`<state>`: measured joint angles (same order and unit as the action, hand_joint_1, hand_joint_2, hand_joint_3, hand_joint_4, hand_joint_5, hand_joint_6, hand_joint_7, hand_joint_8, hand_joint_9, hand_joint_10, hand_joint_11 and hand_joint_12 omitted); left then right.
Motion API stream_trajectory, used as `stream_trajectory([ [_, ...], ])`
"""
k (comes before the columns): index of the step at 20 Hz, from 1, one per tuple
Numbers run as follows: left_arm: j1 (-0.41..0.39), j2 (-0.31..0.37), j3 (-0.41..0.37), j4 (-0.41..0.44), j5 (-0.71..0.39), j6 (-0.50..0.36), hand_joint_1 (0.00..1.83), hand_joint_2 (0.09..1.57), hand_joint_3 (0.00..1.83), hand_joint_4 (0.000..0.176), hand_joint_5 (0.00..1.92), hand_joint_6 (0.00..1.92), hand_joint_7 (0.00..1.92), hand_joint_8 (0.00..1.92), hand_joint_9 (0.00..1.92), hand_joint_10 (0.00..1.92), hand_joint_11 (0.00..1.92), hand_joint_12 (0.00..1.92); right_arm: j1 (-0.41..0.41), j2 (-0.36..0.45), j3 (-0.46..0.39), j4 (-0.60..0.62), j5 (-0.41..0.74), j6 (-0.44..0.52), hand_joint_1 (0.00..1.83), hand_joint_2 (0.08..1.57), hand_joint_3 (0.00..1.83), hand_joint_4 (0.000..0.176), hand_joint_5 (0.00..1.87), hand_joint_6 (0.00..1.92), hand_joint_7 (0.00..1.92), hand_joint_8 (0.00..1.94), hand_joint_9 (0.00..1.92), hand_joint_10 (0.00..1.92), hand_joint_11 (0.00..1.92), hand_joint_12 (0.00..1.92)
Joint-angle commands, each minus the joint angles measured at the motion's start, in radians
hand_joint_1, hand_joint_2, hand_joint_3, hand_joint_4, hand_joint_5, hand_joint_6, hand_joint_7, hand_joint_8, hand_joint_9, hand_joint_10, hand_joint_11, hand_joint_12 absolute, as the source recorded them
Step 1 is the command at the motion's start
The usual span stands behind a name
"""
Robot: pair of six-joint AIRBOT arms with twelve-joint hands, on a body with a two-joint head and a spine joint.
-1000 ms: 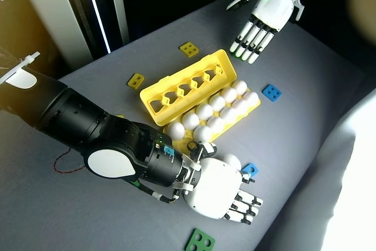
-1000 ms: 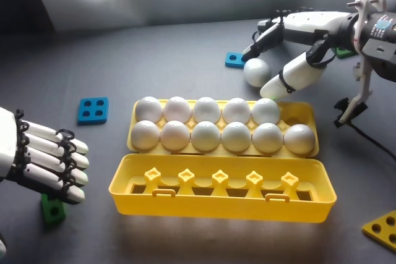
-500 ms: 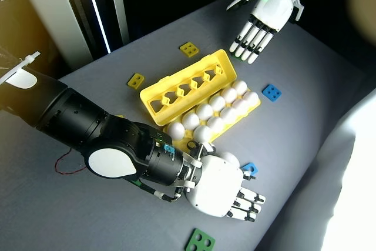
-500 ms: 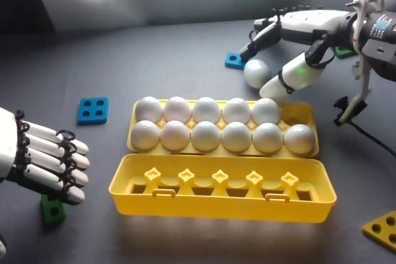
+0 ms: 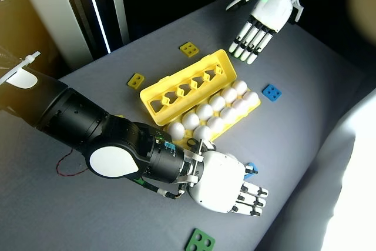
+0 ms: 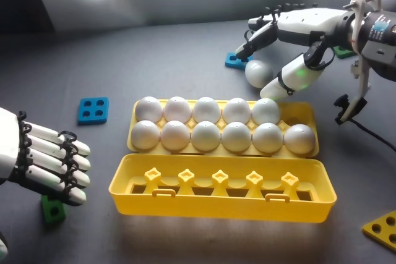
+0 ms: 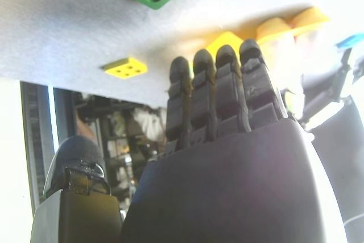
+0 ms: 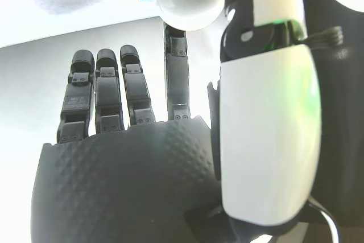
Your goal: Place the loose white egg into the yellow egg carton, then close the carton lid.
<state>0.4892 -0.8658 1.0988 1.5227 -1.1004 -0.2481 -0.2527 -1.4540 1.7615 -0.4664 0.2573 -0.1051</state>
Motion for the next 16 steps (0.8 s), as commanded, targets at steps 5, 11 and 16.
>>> stream_trajectory([
  [5,-0.003,0.013,0.009,-0.056,-0.05,-0.002,0.0,1.12,0.0,0.0,0.27,0.01,0.19,0.01,0.07,0.01,0.0,0.0,-0.012,0.021,0.006,0.005,0.087,0.007,0.94,0.86,0.01,0.176,0.61,0.0,0.07,0.0,0.0,0.0,0.0,0.01],
  [11,-0.003,0.013,0.009,-0.055,-0.05,-0.003,0.0,1.13,0.0,0.0,0.27,0.0,0.19,0.01,0.07,0.01,0.0,0.0,-0.031,0.03,0.006,-0.037,0.106,0.008,0.99,0.85,0.0,0.176,0.72,0.03,0.13,0.02,0.0,0.0,0.0,0.0],
  [16,-0.003,0.013,0.008,-0.055,-0.05,-0.004,0.0,1.12,0.0,0.0,0.28,0.01,0.19,0.0,0.07,0.01,0.0,0.0,-0.028,0.029,0.006,-0.043,0.121,0.008,0.98,0.86,0.0,0.176,0.69,0.02,0.13,0.01,0.0,0.0,0.0,0.0],
])
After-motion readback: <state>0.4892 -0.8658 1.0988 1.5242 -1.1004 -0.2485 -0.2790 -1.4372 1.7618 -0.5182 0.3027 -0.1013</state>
